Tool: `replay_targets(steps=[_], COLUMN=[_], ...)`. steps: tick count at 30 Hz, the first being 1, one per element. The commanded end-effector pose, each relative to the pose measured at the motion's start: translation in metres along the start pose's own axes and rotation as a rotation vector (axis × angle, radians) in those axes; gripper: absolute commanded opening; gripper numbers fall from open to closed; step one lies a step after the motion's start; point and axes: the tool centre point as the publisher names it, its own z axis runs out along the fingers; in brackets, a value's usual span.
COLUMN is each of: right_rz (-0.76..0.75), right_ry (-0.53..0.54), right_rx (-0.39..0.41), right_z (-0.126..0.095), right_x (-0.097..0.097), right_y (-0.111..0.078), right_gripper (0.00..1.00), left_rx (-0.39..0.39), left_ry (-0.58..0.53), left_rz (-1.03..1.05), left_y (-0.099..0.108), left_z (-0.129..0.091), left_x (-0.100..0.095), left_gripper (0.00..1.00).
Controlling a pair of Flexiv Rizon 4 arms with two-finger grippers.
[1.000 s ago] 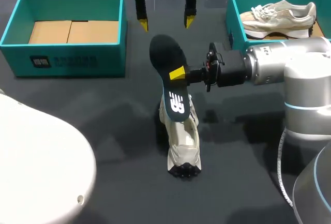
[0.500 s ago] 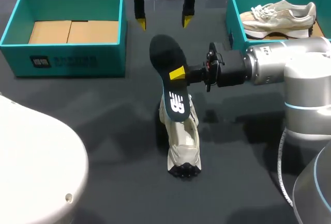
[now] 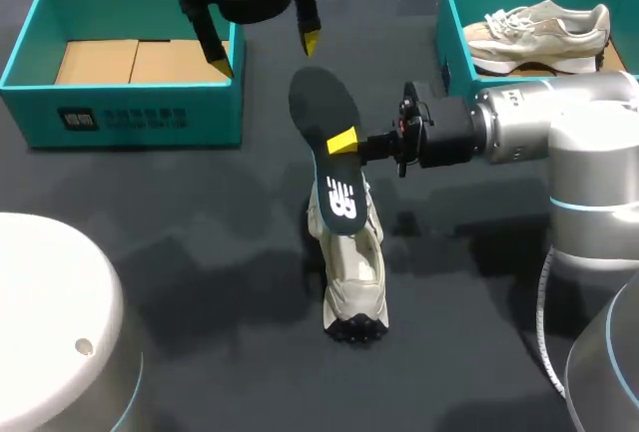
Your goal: Take the shoe out of the shoebox, open the shoe tongue, remove and reinsert the insole, then place the shoe into the shoebox
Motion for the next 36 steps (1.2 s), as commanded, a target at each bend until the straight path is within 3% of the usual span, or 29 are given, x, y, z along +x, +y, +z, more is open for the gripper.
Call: replay_targets(steps=[1,6,10,20,26,36], right_rz=[0.000,0.000,0.000,0.000,0.000,0.000], right_ry=[-0.001,-0.001,-0.001,-0.001,-0.001,-0.001], right_rx=[-0.002,-0.002,-0.002,-0.002,-0.002,-0.002], right_z=[0.001,0.001,0.001,0.001,0.001,0.001], right_x=[0.000,0.000,0.000,0.000,0.000,0.000], right_y=[-0.001,-0.001,-0.001,-0.001,-0.001,-0.001], right_gripper=[0.00,0.00,0.00,0.00,0.00,0.00], left_rx=[-0.038,-0.042,-0.024,0.046,0.073,0.060], left_ry=[-0.421,-0.473,-0.512,-0.617,-0.789,-0.786], left_rz=[-0.028,-0.042,-0.057,-0.049,0.072,0.055], left_y=[-0.015,-0.028,-0.025,0.003,0.014,0.015], left_z=[0.002,0.008,0.018,0.029,0.040,0.042], left_x=[0.028,0.041,0.048,0.047,0.046,0.045], left_gripper=[1.00,1.00,1.00,1.00,1.00,1.00])
